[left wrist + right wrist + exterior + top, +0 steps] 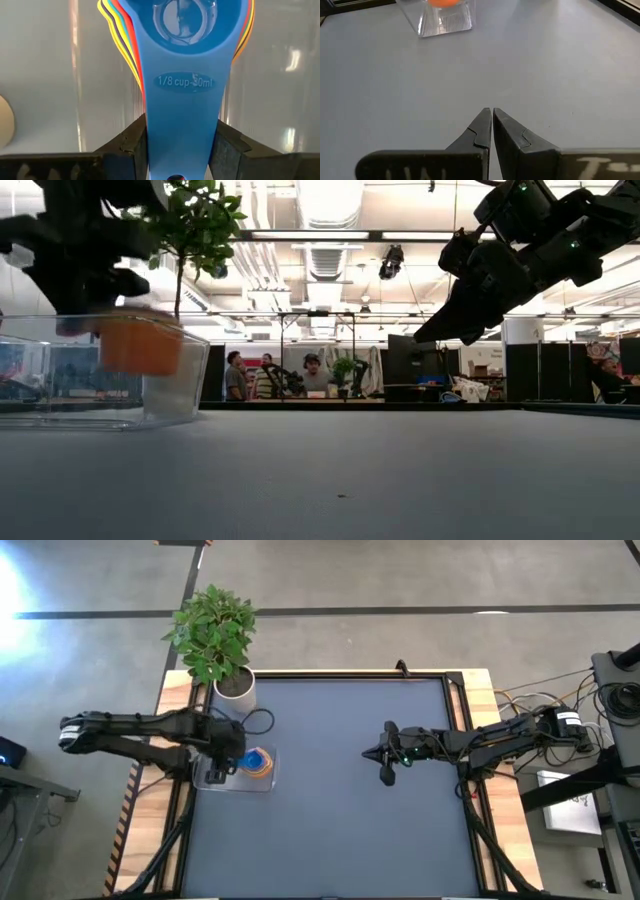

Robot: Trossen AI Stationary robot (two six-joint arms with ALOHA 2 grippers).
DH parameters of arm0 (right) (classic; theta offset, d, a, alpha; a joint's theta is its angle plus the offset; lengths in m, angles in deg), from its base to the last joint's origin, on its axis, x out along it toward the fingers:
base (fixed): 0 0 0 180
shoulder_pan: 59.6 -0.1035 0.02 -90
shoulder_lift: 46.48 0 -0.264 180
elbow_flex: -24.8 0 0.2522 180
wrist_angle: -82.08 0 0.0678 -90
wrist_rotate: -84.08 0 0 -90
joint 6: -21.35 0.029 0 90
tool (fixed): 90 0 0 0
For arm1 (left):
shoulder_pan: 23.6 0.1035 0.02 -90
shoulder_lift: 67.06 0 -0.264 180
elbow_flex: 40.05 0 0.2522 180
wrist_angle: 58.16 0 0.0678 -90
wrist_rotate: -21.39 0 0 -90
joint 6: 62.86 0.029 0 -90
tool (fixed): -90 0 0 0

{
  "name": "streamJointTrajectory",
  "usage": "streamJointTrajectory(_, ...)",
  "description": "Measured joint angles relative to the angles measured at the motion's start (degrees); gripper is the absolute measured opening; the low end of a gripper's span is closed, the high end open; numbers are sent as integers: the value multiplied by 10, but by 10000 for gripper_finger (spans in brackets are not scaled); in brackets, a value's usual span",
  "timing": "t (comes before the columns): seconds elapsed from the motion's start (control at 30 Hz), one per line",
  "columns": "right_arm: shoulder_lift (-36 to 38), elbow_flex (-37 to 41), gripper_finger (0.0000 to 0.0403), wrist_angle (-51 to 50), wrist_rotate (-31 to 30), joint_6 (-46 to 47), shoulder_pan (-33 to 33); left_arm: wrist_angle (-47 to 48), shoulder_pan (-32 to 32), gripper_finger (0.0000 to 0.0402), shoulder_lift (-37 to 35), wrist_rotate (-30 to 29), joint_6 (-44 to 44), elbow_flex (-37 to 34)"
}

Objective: Nest measuring cups in basket
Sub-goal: Put the stacked colored measuring cups into the transparent bin, then return to Home Position

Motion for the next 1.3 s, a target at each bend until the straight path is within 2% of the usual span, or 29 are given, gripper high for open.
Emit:
streamJointTrajectory(0.27,0,0,9,0,0,0,0,0,0,130,99,-1,0,0)
streamJointTrajectory(0.5,0,0,9,0,0,-4,0,0,0,133,153,-1,-2,0)
streamJointTrajectory(0.73,0,0,9,0,0,-4,0,6,2,220,175,-1,-14,9)
streamJointTrajectory(0.83,0,0,9,0,0,-4,0,22,4,248,173,-1,-39,27)
streamJointTrajectory(0.97,0,0,9,0,0,-4,0,59,4,259,157,-1,-63,63)
streamJointTrajectory(1.17,0,0,9,-1,0,-4,0,63,4,248,103,-16,-65,125)
streamJointTrajectory(1.3,0,0,9,-1,0,-5,0,-22,4,229,43,-26,-64,139)
